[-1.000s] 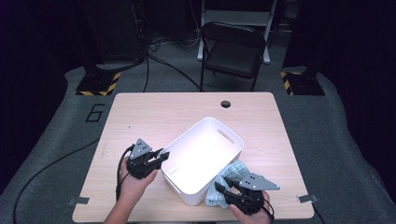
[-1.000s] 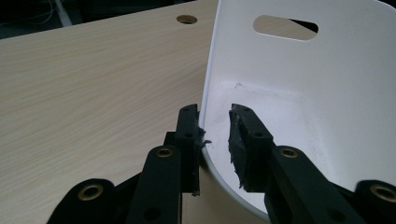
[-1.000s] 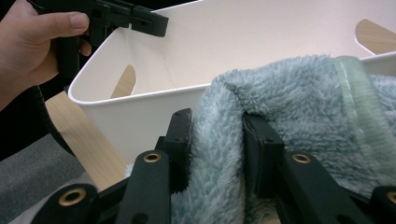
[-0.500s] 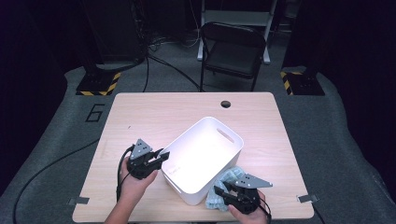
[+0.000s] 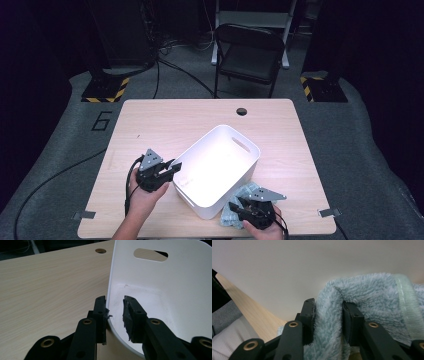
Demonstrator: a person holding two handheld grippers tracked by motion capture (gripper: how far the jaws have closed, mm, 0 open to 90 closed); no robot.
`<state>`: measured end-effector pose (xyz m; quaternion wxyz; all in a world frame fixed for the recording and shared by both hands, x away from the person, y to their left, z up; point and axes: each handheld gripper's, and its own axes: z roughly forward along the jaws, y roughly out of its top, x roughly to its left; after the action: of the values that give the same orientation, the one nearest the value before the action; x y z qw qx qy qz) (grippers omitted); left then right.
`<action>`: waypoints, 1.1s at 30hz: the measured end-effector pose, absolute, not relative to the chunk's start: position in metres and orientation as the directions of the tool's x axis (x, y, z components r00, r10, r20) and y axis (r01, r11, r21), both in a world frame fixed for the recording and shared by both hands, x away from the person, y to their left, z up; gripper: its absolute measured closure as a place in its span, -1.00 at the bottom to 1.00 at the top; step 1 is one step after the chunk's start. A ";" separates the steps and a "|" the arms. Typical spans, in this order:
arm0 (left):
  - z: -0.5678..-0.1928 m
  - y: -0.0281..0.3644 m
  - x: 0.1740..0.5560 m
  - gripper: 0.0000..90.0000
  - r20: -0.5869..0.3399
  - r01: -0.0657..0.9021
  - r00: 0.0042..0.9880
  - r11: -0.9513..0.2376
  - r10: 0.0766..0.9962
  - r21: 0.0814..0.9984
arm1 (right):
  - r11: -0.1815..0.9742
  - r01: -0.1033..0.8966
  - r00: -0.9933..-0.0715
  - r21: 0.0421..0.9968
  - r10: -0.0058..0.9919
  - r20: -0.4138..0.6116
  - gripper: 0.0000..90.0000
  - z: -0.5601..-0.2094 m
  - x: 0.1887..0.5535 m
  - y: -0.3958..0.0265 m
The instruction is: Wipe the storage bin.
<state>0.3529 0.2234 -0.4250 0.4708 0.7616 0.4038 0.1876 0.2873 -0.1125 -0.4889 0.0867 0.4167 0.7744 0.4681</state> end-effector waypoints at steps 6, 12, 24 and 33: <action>-0.425 0.223 0.353 0.60 -0.086 0.434 0.604 -0.237 0.792 0.869 | 0.190 0.518 -0.655 0.834 0.715 0.244 0.45 -0.468 0.281 -0.111; -0.425 0.223 0.353 0.60 -0.086 0.432 0.603 -0.235 0.793 0.871 | 0.155 0.444 -0.683 0.883 0.696 0.221 0.45 -0.446 0.271 -0.110; -0.425 0.222 0.352 0.61 -0.092 0.434 0.599 -0.225 0.795 0.872 | 0.140 0.428 -0.702 0.893 0.674 0.231 0.47 -0.444 0.271 -0.110; -0.426 0.221 0.352 0.60 -0.092 0.433 0.599 -0.225 0.795 0.873 | 0.163 0.488 -0.680 0.858 0.686 0.257 0.48 -0.467 0.279 -0.111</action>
<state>0.3523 0.2215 -0.4255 0.4729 0.7590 0.4046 0.1913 0.2786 -0.1109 -0.4667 0.0960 0.3880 0.7564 0.5177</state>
